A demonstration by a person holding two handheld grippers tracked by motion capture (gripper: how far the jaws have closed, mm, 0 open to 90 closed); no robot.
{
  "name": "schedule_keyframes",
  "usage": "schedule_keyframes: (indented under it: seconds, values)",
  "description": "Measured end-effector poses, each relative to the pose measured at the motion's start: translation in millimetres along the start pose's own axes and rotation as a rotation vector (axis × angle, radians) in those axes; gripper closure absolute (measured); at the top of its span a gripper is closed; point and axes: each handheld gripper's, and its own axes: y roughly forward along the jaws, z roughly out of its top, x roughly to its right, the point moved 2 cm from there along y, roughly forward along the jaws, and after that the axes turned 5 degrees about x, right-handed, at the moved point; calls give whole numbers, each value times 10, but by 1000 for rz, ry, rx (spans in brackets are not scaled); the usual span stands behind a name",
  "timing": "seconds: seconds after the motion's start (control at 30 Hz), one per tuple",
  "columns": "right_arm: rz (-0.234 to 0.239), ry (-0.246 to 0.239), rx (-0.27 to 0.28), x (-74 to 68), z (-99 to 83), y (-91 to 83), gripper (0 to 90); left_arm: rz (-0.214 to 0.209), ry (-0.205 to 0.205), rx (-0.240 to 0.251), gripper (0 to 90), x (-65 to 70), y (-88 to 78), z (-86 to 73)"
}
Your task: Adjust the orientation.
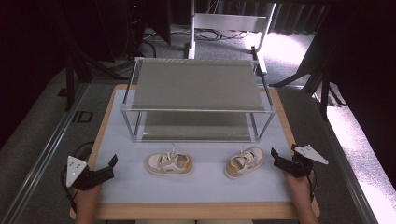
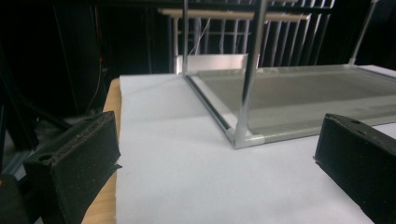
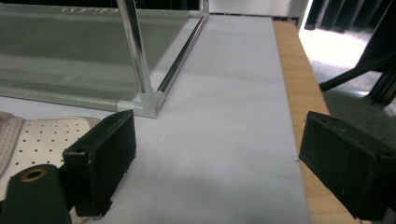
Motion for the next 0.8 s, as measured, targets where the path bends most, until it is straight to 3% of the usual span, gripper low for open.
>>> schedule_keyframes:
  seconds: [0.1, 0.33, 0.5, 0.63, 0.7, 0.73, 0.8]
  values:
    - [-2, -17, 13, -17, -3, -13, 106, 17, -7, -2, 47, -7, 1, 0]
    - [-12, -24, 34, -25, -8, -33, 106, 62, -26, 0, 49, -16, 0, 2]
    - [-13, -31, 29, -33, -7, -25, 106, 32, -50, -138, 16, -26, 77, 21]
    - [-7, -40, 25, -36, -7, -23, 131, -80, -85, -261, 16, -22, 106, 30]
    - [-8, -42, 24, -41, -7, -25, 131, -122, -54, -333, 16, 9, 120, 52]
    - [-8, -42, 24, -41, -7, -25, 131, -122, -54, -333, 16, 9, 120, 52]
    - [-3, -46, 25, -45, -8, -24, 132, -147, -37, -413, 17, 30, 137, 94]
